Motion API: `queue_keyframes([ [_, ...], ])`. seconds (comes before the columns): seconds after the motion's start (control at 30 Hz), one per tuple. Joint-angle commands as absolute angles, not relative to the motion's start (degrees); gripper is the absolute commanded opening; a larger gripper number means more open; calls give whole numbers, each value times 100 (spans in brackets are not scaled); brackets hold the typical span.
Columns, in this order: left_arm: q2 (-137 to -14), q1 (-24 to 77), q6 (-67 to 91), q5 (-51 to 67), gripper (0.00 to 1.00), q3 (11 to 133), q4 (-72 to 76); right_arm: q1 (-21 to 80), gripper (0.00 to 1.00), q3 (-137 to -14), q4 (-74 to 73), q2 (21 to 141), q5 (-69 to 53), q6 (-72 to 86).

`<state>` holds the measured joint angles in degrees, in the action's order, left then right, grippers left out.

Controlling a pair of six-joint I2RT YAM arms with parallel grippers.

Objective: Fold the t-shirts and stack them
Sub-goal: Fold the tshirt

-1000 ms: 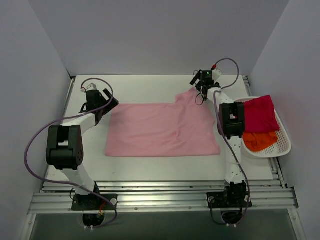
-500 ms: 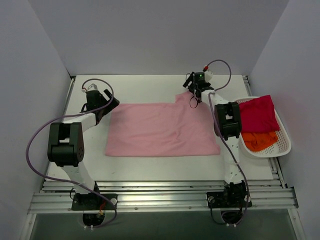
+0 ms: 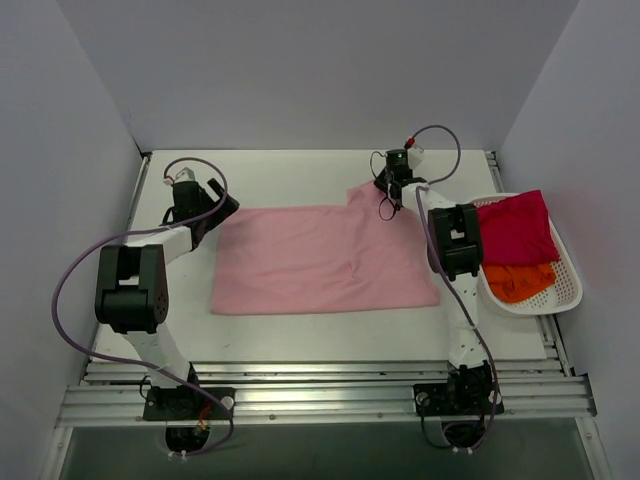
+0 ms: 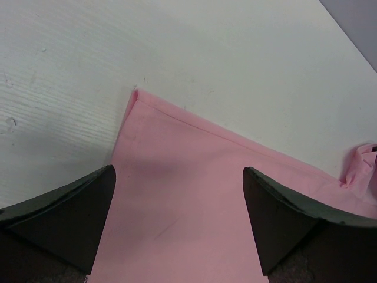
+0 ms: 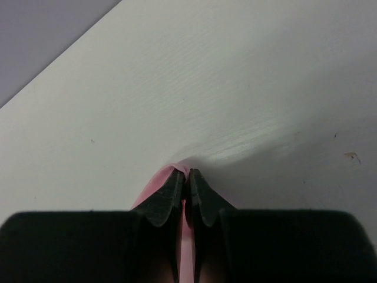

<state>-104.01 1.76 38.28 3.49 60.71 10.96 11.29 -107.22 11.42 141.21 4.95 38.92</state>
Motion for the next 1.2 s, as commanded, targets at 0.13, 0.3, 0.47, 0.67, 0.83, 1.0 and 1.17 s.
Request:
queue_keyframes([
  [0.13,-10186,141,3928,-439,98,6135,880,1072,0,-10336,773,13721,554,3762],
  [0.3,-10765,141,4069,-554,99,6758,370,1055,0,-10152,878,13527,519,3762],
  [0.47,-11337,141,4210,-448,100,7180,247,1046,0,-9932,967,13368,510,3788],
  [0.67,-11715,158,4307,-326,91,7655,9,1002,0,-9835,1063,13351,466,3841],
  [0.83,-11812,211,4324,-351,89,7743,9,993,0,-9835,1090,13403,440,3867],
  [1.0,-12005,246,4333,-211,76,7892,9,976,0,-9826,1107,13447,404,3893],
  [1.17,-12181,281,4350,-167,60,7980,9,958,0,-9809,1151,13482,396,3902],
])
